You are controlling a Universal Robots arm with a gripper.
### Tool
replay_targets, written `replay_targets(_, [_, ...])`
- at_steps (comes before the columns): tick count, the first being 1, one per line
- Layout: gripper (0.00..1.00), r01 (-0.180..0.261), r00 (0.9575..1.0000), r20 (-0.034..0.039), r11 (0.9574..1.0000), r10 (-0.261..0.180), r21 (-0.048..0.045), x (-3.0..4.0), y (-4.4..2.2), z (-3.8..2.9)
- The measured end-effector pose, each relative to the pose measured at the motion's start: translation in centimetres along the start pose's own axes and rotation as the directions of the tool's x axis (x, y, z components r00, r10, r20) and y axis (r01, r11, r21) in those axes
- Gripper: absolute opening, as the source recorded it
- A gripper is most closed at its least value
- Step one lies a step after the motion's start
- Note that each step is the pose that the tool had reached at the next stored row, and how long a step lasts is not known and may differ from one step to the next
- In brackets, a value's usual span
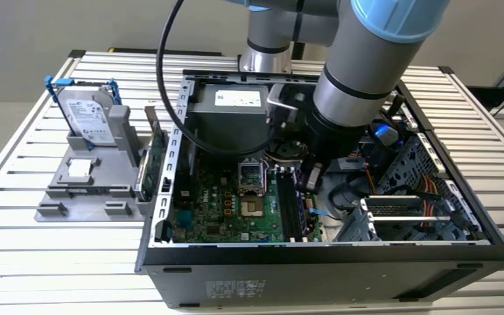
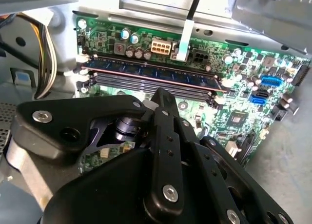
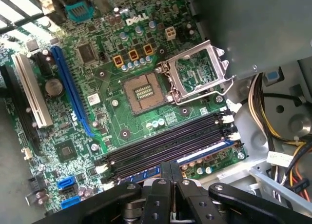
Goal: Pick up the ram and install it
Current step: 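Press down the ram until it locks into place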
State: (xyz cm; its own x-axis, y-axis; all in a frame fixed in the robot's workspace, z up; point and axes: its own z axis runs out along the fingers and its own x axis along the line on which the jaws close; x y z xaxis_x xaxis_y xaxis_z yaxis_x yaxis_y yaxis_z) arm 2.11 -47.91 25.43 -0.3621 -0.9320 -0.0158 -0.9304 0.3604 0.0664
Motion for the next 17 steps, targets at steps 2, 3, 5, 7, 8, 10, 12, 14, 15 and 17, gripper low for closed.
replay_targets(2, [0.00,0.017,0.9999,-0.0003,0.9999,-0.017,-0.0006,0.00,-0.01,0.00])
replay_targets(3, [0.00,0.025,0.9997,-0.0004,0.9997,-0.025,-0.0009,-0.01,-0.01,0.01])
replay_targets(5, [0.00,0.042,0.9991,-0.0007,0.9991,-0.042,-0.0015,-0.01,-0.02,0.01])
replay_targets(7, [0.00,0.058,0.9983,-0.0011,0.9983,-0.058,-0.0020,-0.01,-0.02,0.02])
replay_targets(8, [0.00,0.066,0.9978,-0.0014,0.9978,-0.066,-0.0023,-0.01,-0.02,0.02])
replay_targets(10, [0.00,0.082,0.9966,-0.0018,0.9966,-0.082,-0.0028,-0.01,-0.03,0.02])
replay_targets(12, [0.00,0.097,0.9953,-0.0023,0.9953,-0.097,-0.0032,-0.01,-0.03,0.02])
replay_targets(14, [0.00,0.111,0.9938,-0.0028,0.9938,-0.111,-0.0037,-0.01,-0.03,0.02])
replay_targets(15, [0.00,0.119,0.9929,-0.0030,0.9929,-0.119,-0.0039,-0.01,-0.03,0.02])
replay_targets(17, [0.00,0.134,0.9910,-0.0036,0.9910,-0.134,-0.0044,-0.01,-0.03,0.02])
